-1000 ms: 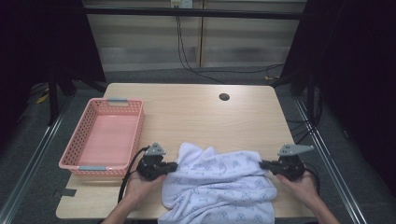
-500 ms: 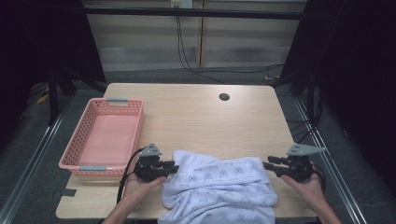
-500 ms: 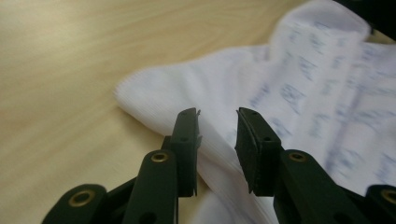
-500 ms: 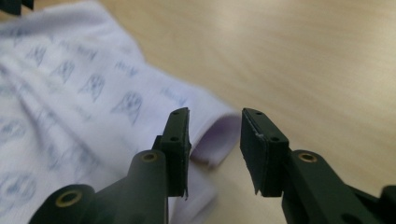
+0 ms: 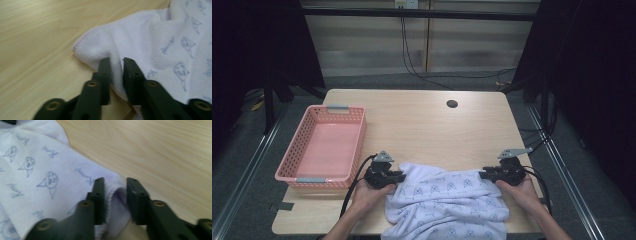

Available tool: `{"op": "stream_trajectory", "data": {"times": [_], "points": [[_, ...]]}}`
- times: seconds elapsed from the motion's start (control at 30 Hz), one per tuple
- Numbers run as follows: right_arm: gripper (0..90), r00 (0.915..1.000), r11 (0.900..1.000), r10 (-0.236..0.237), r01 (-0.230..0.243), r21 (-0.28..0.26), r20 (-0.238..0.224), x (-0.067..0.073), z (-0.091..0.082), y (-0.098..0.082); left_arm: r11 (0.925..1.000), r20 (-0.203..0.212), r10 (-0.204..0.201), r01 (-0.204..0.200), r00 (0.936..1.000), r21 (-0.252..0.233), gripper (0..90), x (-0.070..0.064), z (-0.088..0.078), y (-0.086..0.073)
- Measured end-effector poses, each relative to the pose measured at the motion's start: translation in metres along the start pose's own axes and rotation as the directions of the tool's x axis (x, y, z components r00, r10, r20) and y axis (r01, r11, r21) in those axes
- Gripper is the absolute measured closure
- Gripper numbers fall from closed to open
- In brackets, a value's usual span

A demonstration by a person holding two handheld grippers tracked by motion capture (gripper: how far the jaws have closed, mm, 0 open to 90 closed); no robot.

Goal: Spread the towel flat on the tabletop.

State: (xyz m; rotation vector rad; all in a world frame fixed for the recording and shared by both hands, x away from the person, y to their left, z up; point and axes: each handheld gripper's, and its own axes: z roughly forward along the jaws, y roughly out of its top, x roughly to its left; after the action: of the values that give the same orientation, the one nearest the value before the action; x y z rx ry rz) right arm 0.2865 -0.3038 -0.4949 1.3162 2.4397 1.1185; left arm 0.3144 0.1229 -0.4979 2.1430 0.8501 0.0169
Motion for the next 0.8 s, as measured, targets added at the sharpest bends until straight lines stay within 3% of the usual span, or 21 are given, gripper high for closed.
{"op": "stream_trajectory", "data": {"times": [0.07,0.27,0.47,0.63,0.7,0.8], "points": [[84.8,0.9999,1.000,0.006,-0.006,-0.026,-0.010,0.002,-0.005,0.000,0.9997,0.007,-0.007,0.007,0.9999,-0.023,86.6,0.001,-0.004,0.000],[86.3,0.9995,0.986,0.025,-0.022,-0.166,0.017,-0.002,-0.033,0.007,0.9899,0.011,-0.005,0.007,0.9999,-0.142,87.6,0.001,-0.029,0.010],[86.3,0.9989,0.954,0.013,0.001,-0.301,0.044,-0.003,-0.058,0.033,0.9648,-0.023,-0.006,-0.001,0.9997,-0.263,87.6,0.006,-0.057,0.038],[86.2,0.9975,0.928,-0.016,0.040,-0.370,0.069,-0.003,-0.073,0.066,0.9361,-0.065,-0.001,-0.021,0.9979,-0.351,87.6,0.015,-0.079,0.074],[86.2,0.9969,0.918,-0.017,0.046,-0.395,0.076,-0.004,-0.078,0.080,0.9303,-0.105,0.011,-0.049,0.9944,-0.364,87.6,0.021,-0.086,0.093],[86.1,0.9948,0.905,-0.024,0.063,-0.420,0.100,-0.011,-0.081,0.106,0.9203,-0.126,0.003,-0.052,0.9920,-0.388,87.6,0.029,-0.089,0.113]]}}
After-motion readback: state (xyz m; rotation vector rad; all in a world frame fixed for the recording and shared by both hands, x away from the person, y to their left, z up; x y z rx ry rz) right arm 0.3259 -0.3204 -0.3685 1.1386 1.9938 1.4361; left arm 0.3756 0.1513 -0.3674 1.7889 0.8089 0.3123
